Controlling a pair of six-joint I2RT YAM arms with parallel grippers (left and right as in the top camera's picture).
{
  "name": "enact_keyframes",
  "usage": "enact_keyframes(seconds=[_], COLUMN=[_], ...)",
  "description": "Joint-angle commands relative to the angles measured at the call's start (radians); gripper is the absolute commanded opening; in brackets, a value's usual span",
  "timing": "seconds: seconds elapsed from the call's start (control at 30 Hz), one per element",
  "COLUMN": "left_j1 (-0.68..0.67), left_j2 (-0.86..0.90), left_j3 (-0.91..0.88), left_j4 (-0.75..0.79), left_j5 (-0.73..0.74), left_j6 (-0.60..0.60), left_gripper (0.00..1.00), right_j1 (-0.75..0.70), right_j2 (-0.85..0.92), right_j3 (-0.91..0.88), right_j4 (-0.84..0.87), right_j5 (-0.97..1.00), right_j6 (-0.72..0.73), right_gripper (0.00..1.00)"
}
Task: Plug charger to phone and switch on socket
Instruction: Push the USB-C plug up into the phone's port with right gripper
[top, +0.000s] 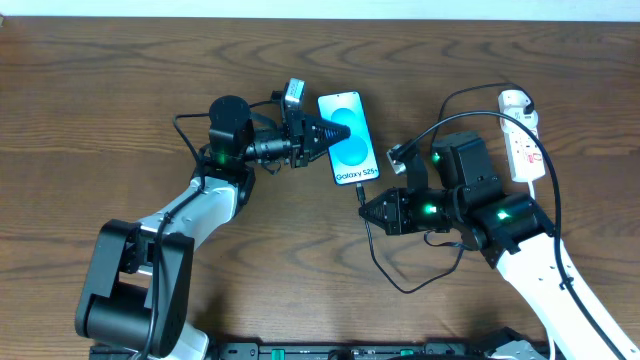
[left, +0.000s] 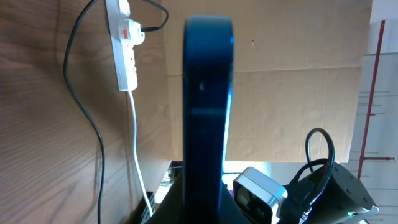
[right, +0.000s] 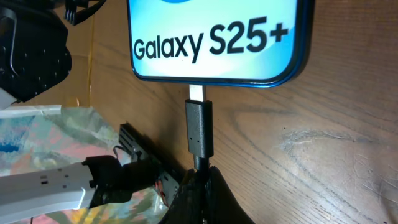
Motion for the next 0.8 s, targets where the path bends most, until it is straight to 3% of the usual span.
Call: enact_keyframes(seconds=[0.0, 0.77], left_j1=[-0.002, -0.002], left_j2=[-0.007, -0.006], left_j3=[0.019, 0.019], left_j4=[0.011, 0.011], left_j5=[0.014, 0.014], left_j6=[0.027, 0.039], left_gripper=[0.07, 0.07], right_j1=[0.006, 0.007], right_j2=[0.001, 0.001], right_j3=[0.001, 0.001], right_j4=[-0.001, 0.009], right_j5=[0.008, 0.006], right_j6=[-0.015, -0.018], right_gripper=[0.01, 0.01])
